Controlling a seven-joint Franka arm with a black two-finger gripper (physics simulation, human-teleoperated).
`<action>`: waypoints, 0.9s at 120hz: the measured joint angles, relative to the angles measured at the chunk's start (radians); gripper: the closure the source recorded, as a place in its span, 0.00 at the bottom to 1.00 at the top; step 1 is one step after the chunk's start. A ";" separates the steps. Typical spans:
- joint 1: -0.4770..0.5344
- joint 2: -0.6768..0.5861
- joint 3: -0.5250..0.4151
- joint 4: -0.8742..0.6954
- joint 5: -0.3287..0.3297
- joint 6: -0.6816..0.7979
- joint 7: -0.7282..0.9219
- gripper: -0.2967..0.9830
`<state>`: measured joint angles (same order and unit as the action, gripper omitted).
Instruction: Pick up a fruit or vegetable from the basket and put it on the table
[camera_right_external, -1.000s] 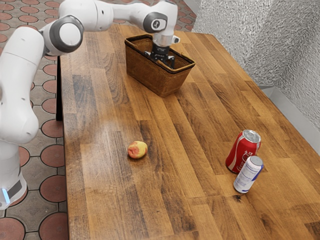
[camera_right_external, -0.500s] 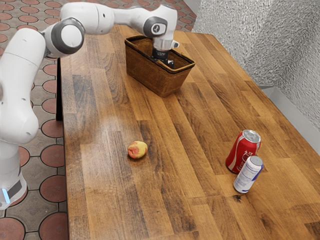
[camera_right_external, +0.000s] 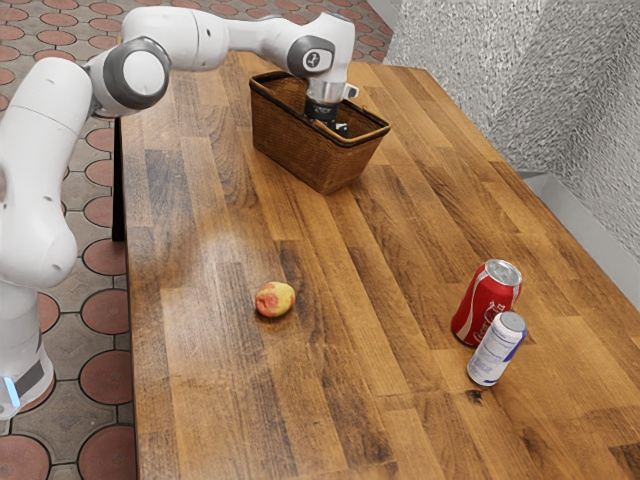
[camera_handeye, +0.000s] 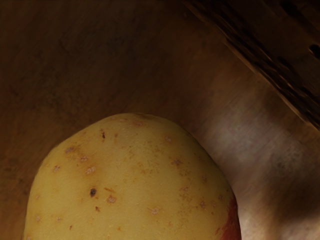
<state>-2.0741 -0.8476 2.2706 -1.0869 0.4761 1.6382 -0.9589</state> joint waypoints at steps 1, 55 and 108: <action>0.000 0.000 0.000 0.000 0.000 0.000 0.000 0.24; -0.009 -0.009 0.000 0.000 0.001 0.005 0.001 0.28; -0.005 -0.015 -0.001 0.000 0.019 0.020 0.008 0.41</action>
<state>-2.0790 -0.8624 2.2698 -1.0864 0.4955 1.6577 -0.9509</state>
